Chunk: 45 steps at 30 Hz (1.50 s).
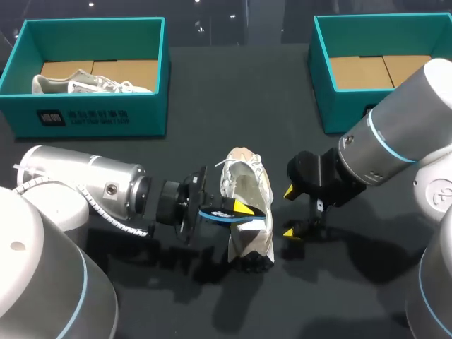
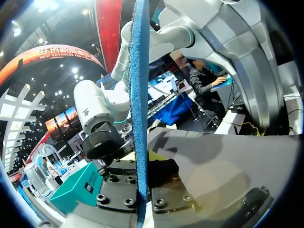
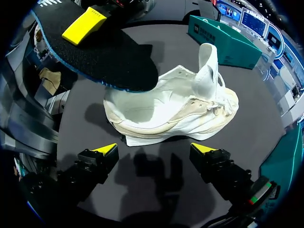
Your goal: Take the shoe out of the shoebox, open the shoe tongue, remove and reinsert the insole, then place the shoe into the shoebox
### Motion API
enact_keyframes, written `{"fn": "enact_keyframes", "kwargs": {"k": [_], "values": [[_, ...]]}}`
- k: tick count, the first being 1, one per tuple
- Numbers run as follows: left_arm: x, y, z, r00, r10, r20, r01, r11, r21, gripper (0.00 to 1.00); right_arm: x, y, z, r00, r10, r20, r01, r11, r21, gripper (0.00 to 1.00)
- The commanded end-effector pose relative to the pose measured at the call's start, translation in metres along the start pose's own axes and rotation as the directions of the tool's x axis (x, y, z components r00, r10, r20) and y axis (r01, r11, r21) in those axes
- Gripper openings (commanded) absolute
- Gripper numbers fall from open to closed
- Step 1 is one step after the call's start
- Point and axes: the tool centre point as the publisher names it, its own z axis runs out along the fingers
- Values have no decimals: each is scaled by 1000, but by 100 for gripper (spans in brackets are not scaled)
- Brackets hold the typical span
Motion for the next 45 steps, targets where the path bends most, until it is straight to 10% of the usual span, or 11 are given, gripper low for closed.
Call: {"fn": "enact_keyframes", "kwargs": {"k": [1,45], "values": [[0,4,2,1000,-5,6,5,1000,1,0,-2,6,9,1000,-2,-6,2,1000,14,100],[-1,27,26,988,-71,140,79,996,-52,0,-1,0,14,1000,-22,-16,22,1000,11,100]]}}
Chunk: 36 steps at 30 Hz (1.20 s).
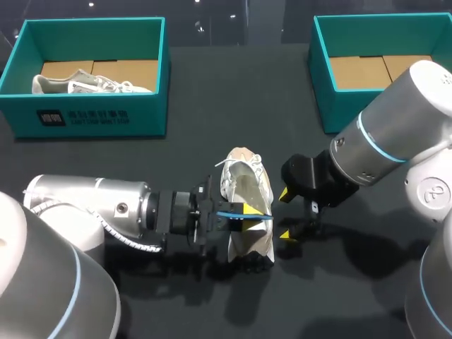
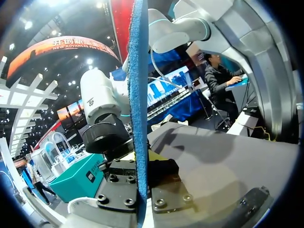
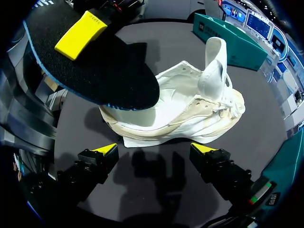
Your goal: Take the shoe out of the shoebox, open the shoe tongue, remove and reinsert the insole, then place the shoe into the shoebox
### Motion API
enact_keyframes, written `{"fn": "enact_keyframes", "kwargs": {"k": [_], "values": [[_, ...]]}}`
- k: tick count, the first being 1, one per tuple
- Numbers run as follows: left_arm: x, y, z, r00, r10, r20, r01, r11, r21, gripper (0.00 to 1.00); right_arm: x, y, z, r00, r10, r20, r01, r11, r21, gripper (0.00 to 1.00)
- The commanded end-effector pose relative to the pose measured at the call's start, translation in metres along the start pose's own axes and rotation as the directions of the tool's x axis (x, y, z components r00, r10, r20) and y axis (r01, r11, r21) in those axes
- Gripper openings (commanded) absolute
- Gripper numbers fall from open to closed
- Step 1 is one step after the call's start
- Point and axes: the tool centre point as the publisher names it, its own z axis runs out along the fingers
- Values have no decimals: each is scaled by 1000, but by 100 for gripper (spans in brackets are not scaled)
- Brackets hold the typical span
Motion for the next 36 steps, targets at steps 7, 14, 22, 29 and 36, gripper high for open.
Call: {"fn": "enact_keyframes", "kwargs": {"k": [7,14,22,29,36], "values": [[-2,16,15,1000,-9,17,9,1000,-10,0,1,0,1,1000,0,4,0,1000,1,100],[-2,20,18,999,-16,28,16,1000,-11,0,1,0,1,1000,0,4,0,1000,1,100],[-3,35,17,999,7,51,-5,999,-53,0,1,0,1,1000,0,4,0,1000,1,100],[-3,43,14,999,6,48,-3,998,-60,0,1,0,1,1000,0,4,0,1000,1,100],[-4,53,10,999,11,52,-7,997,-75,0,1,0,1,1000,0,4,0,1000,1,100]]}}
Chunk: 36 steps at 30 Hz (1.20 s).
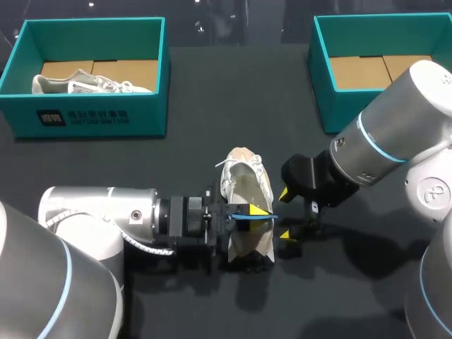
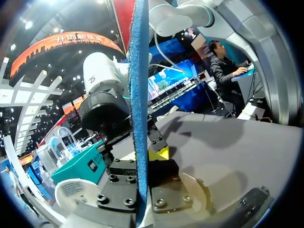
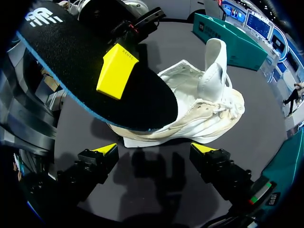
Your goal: Take the shoe out of the shoebox, open the shoe tongue, remove and reinsert the insole, then place the shoe into the shoebox
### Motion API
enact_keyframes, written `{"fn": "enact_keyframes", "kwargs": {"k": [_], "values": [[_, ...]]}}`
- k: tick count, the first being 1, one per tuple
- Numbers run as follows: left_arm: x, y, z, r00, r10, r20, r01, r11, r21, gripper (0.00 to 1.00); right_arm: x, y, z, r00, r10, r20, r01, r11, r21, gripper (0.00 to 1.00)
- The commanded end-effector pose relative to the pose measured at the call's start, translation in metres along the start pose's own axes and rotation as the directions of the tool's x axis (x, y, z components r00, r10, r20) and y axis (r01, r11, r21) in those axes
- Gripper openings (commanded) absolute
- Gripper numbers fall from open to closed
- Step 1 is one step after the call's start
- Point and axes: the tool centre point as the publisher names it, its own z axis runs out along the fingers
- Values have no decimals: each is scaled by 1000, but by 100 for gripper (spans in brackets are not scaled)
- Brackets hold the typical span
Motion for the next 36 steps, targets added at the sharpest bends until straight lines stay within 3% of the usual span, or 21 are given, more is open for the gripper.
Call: {"fn": "enact_keyframes", "kwargs": {"k": [1,22,29,32,36], "values": [[-2,8,0,1000,5,3,-5,1000,-8,0,1,0,1,1000,0,4,0,1000,1,100],[-10,58,-4,999,38,6,-38,996,-81,0,1,0,1,1000,0,4,0,1000,1,100],[-11,54,-7,1000,7,17,-6,997,-76,0,1,0,1,1000,0,4,0,1000,1,100],[-12,48,-8,1000,3,21,-1,998,-67,25,1,0,1,1000,0,4,0,1000,1,100],[-14,38,-9,1000,9,25,-7,999,-50,35,1,0,1,1000,0,4,0,1000,1,100]]}}
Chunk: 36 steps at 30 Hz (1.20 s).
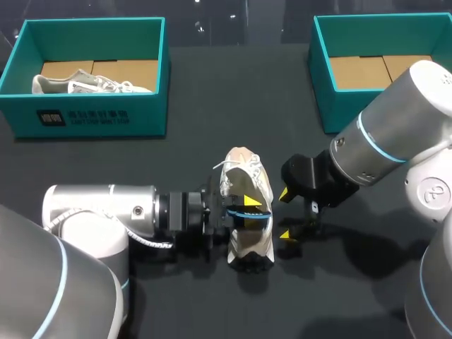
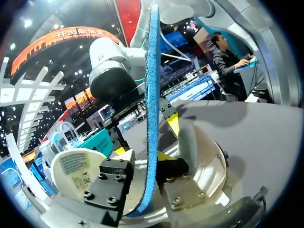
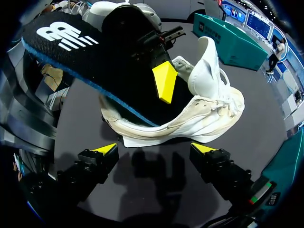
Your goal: Take the shoe out of the shoebox, open the shoe tongue, remove and reinsert the insole, then place the shoe into the shoebox
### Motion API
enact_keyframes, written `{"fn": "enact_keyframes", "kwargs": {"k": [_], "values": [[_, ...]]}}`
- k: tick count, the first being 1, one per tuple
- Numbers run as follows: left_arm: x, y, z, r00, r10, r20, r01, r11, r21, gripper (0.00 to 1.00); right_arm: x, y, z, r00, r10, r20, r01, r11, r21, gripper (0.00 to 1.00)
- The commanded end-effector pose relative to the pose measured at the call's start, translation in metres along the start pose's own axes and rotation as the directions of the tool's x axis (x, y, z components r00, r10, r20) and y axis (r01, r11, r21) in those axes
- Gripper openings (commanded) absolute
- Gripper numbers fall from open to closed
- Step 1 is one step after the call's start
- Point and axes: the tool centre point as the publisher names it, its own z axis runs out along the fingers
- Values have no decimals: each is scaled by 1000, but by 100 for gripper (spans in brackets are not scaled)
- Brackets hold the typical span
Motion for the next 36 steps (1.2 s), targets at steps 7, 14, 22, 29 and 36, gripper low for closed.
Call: {"fn": "enact_keyframes", "kwargs": {"k": [7,14,22,29,36], "values": [[-1,-23,-6,1000,27,7,-28,999,24,39,1,0,1,1000,0,4,0,1000,1,100],[0,-39,-9,998,68,4,-68,997,33,36,1,0,1,1000,0,4,0,1000,1,100],[6,-41,-7,994,106,-20,-105,994,34,0,1,0,1,1000,0,4,0,1000,1,100],[4,-19,-5,991,132,-31,-131,991,30,0,1,0,1,1000,0,4,0,1000,1,100],[2,1,-2,985,167,-38,-166,986,14,0,1,0,1,1000,0,4,0,1000,1,100]]}}
